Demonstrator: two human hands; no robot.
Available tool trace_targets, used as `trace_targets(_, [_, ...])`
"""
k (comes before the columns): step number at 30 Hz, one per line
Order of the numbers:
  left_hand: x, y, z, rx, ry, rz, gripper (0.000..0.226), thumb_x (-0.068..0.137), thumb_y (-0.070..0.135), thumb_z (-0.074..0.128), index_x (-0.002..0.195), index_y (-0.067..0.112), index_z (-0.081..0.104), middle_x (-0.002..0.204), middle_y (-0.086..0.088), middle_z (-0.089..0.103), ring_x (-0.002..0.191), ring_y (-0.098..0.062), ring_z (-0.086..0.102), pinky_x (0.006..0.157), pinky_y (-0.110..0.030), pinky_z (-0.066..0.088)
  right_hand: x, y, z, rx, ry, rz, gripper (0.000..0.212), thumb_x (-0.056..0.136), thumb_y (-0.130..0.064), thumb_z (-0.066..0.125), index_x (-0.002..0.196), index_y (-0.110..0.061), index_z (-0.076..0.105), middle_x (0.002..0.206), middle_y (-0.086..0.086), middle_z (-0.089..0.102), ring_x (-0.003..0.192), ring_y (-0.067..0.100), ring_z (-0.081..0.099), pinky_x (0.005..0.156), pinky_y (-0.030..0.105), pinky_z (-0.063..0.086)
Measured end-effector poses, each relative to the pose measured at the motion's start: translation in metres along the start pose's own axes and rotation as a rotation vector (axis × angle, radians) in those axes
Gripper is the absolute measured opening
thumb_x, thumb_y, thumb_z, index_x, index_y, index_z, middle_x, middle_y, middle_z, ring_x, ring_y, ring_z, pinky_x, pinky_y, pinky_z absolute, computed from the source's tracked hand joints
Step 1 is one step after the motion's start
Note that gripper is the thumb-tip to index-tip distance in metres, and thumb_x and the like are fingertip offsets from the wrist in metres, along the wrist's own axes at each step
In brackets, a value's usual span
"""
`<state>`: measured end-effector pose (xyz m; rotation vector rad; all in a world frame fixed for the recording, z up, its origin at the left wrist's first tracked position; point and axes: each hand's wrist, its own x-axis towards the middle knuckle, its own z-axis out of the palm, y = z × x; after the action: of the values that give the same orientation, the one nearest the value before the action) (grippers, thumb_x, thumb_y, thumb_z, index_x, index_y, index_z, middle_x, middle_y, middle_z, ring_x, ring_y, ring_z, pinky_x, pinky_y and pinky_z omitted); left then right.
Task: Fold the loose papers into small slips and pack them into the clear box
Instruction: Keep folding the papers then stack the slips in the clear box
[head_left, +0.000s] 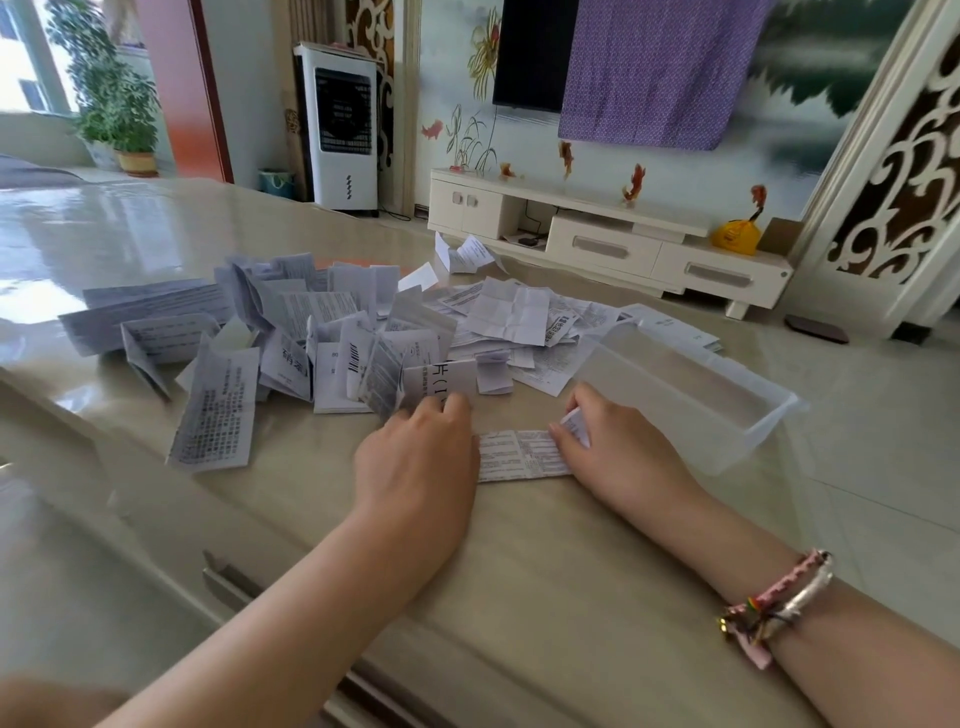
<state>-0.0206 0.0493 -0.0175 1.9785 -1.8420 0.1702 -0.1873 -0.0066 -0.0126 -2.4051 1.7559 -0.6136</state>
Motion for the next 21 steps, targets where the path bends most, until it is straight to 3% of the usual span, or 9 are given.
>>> trace_targets(4, [0.000, -0.004, 0.005, 0.008, 0.081, 0.145, 0.024, 0.094, 0.019, 0.049, 0.118, 0.024, 0.046, 0.121, 0.001, 0.040, 0.112, -0.024, 0.041, 0.085, -0.031, 0.040, 0.000, 0.002, 0.003, -0.081, 0.044, -0.042, 0.018, 0.096, -0.032, 0.049, 0.099, -0.019, 0.038, 0.096, -0.001, 0.053, 0.092, 0.023, 0.053, 0.068, 0.034, 0.041])
trace_targets(7, [0.001, -0.006, 0.004, 0.008, 0.104, 0.242, 0.021, 0.076, 0.011, 0.070, 0.092, 0.023, 0.064, 0.100, 0.003, 0.050, 0.092, -0.024, 0.049, 0.073, -0.029, 0.040, 0.000, 0.005, 0.002, -0.132, 0.062, -0.085, 0.021, 0.094, -0.027, 0.051, 0.110, -0.018, 0.042, 0.111, 0.001, 0.046, 0.104, 0.021, 0.045, 0.082, 0.035, 0.043])
trace_targets(10, [0.002, -0.008, 0.001, 0.070, 0.097, 0.268, 0.022, 0.061, 0.014, 0.081, 0.073, 0.025, 0.067, 0.081, 0.006, 0.057, 0.080, -0.022, 0.052, 0.066, -0.025, 0.031, 0.000, 0.008, 0.002, -0.082, 0.088, -0.189, 0.017, 0.091, -0.019, 0.056, 0.108, -0.019, 0.054, 0.111, -0.001, 0.048, 0.107, 0.020, 0.044, 0.088, 0.034, 0.040])
trace_targets(12, [0.000, -0.008, 0.000, 0.057, 0.103, 0.292, 0.008, 0.076, 0.025, 0.073, 0.081, 0.026, 0.069, 0.087, 0.008, 0.059, 0.091, -0.022, 0.051, 0.071, -0.027, 0.029, -0.001, 0.013, 0.002, 0.037, 0.033, -0.256, 0.020, 0.089, -0.035, 0.058, 0.104, -0.023, 0.060, 0.108, -0.007, 0.052, 0.105, 0.013, 0.047, 0.092, 0.034, 0.040])
trace_targets(15, [0.001, -0.012, -0.001, 0.007, 0.018, 0.299, 0.031, 0.093, 0.051, 0.045, 0.108, 0.030, 0.063, 0.111, 0.010, 0.051, 0.111, -0.017, 0.042, 0.089, -0.028, 0.029, -0.006, 0.017, -0.002, 0.155, -0.116, -0.342, 0.055, 0.076, -0.072, 0.048, 0.113, -0.032, 0.060, 0.111, -0.019, 0.054, 0.108, 0.000, 0.045, 0.098, 0.029, 0.038])
trace_targets(18, [0.005, -0.017, -0.007, -0.014, -0.111, 0.334, 0.048, 0.087, 0.066, 0.045, 0.118, 0.033, 0.060, 0.115, 0.012, 0.047, 0.112, -0.013, 0.042, 0.094, -0.026, 0.031, -0.005, 0.019, -0.004, 0.187, -0.154, -0.363, 0.064, 0.069, -0.075, 0.054, 0.120, -0.036, 0.058, 0.113, -0.023, 0.053, 0.113, 0.000, 0.047, 0.102, 0.030, 0.037])
trace_targets(21, [0.012, -0.024, -0.014, -0.010, -0.165, 0.381, 0.046, 0.087, 0.063, 0.049, 0.121, 0.034, 0.060, 0.116, 0.014, 0.051, 0.111, -0.012, 0.047, 0.091, -0.025, 0.034, -0.004, 0.020, -0.007, 0.228, -0.148, -0.373, 0.058, 0.072, -0.068, 0.060, 0.120, -0.035, 0.062, 0.114, -0.021, 0.056, 0.112, -0.001, 0.050, 0.101, 0.030, 0.041])
